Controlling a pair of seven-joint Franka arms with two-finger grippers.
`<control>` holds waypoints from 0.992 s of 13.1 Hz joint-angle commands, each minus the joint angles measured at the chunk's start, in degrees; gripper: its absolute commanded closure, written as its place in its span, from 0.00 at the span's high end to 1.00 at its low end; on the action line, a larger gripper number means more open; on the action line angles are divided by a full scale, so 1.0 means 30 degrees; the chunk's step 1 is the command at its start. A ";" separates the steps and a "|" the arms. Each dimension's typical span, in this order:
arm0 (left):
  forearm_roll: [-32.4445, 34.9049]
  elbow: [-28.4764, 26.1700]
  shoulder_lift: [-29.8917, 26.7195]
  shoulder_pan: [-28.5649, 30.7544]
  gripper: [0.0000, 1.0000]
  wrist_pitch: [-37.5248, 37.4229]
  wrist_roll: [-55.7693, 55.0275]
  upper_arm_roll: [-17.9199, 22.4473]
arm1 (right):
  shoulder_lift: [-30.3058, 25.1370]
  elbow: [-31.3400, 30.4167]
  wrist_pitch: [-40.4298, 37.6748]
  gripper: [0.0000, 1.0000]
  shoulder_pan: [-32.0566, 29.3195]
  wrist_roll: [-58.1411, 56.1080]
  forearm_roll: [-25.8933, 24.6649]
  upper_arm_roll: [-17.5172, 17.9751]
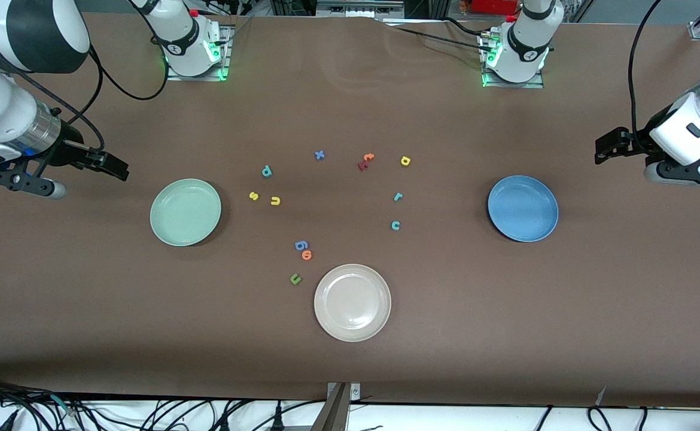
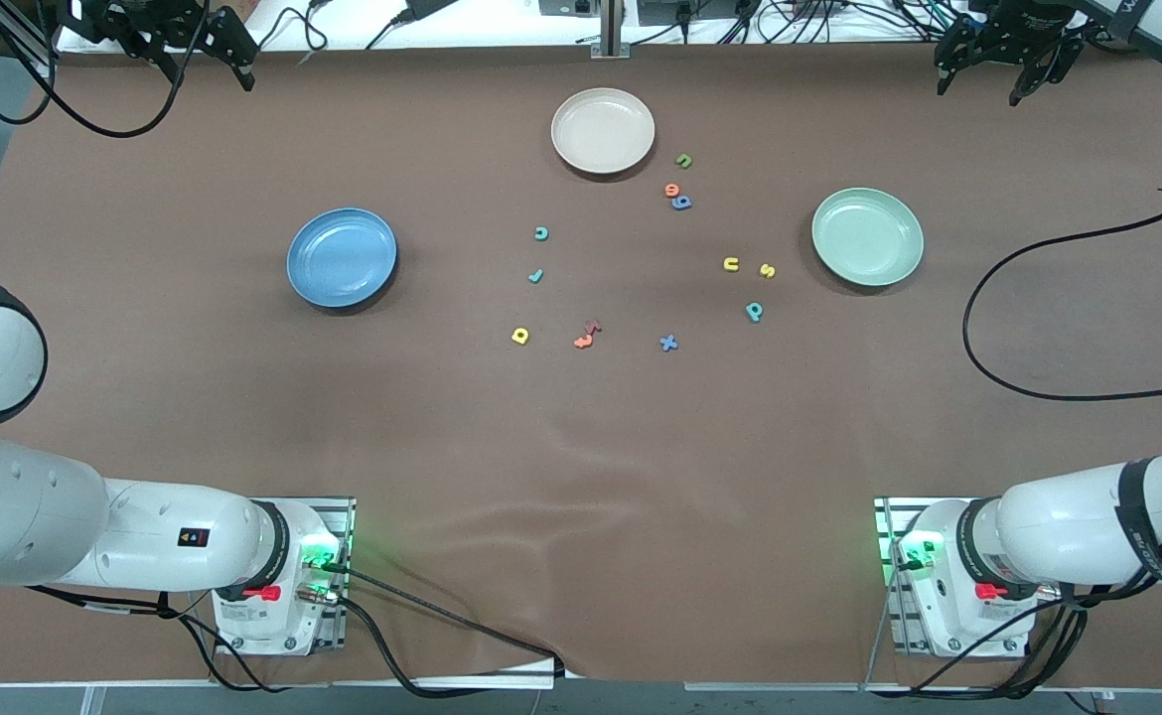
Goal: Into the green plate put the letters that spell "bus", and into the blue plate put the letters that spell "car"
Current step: 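Move the right gripper to yellow letters while the left gripper reaches teal c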
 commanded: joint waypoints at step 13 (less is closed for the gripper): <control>0.0421 0.0273 0.0105 -0.0081 1.00 -0.0325 0.0076 -0.0073 | 0.0446 -0.0313 -0.0254 1.00 0.0052 0.6958 0.0078 0.3860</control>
